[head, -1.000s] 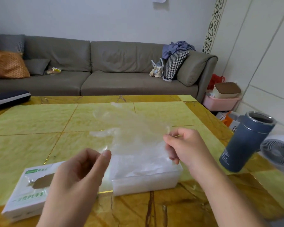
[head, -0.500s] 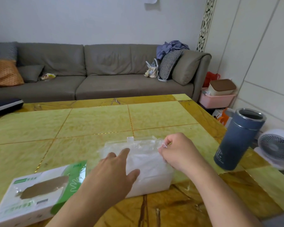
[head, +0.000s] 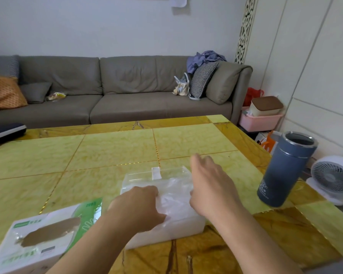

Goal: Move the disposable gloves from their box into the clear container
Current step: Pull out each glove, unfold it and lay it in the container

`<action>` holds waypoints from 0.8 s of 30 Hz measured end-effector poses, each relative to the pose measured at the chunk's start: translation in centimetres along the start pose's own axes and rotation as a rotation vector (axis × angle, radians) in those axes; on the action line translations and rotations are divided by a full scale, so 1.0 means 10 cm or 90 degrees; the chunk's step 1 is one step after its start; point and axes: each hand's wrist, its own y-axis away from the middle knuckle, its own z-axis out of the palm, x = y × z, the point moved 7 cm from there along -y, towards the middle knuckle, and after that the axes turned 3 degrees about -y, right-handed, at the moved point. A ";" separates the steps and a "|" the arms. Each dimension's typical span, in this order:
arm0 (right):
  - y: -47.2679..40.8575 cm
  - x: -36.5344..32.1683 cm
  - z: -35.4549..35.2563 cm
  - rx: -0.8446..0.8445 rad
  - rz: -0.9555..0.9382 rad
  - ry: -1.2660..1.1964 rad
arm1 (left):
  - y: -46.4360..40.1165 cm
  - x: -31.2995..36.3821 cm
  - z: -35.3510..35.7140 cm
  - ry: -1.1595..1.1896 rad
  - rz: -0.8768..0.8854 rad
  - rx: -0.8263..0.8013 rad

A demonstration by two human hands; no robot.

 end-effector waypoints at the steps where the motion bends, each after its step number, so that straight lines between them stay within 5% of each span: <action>1: 0.01 -0.12 0.01 -0.004 -0.063 -0.013 | -0.02 0.00 0.01 -0.002 0.000 0.000; 7: 0.00 -0.18 0.47 -0.225 -0.040 -0.034 | -0.14 -0.02 0.08 -0.008 0.020 -0.028; 14: -0.15 -0.20 0.58 -0.338 -0.036 0.081 | -0.06 -0.11 -0.02 0.029 0.071 -0.110; 20: -0.22 -0.33 0.69 -0.448 -0.060 0.159 | 0.22 0.10 -0.56 0.065 0.121 0.184; 24: -0.20 -0.38 0.78 -0.481 -0.082 0.209 | 0.17 0.30 -0.29 0.008 0.107 0.099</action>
